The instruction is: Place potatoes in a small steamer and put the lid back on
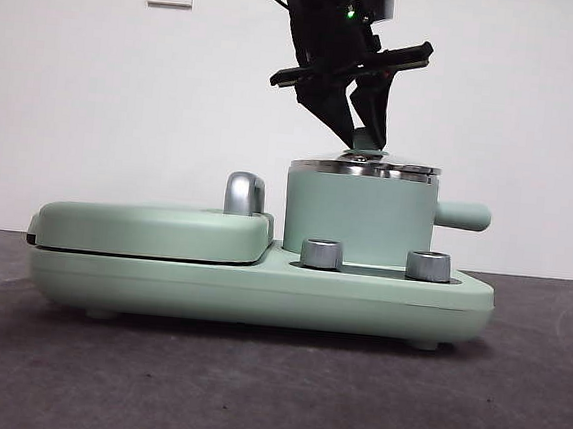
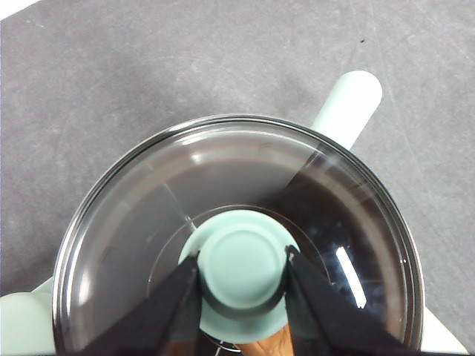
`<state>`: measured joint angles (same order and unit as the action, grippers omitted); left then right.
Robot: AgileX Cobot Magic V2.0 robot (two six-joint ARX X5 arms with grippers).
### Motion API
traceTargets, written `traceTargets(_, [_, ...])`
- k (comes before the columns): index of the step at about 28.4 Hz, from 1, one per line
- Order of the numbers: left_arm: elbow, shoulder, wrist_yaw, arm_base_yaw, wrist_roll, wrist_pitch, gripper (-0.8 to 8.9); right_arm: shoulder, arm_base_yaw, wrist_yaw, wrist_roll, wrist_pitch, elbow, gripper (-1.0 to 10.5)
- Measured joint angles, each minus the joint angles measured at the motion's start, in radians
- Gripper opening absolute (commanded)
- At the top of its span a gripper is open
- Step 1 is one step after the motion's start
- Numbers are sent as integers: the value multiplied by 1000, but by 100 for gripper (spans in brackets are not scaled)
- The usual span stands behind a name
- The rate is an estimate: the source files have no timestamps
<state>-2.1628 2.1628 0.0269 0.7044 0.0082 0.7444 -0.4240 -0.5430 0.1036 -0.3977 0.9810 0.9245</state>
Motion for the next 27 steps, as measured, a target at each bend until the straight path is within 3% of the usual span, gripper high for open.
traceTargets(25, [-30,11,38,11,-24,45,30,0,0,0,0,0,0,437])
traceTargets(27, [-30,11,38,12,-26,45,106,0,0,0,0,0,0,437])
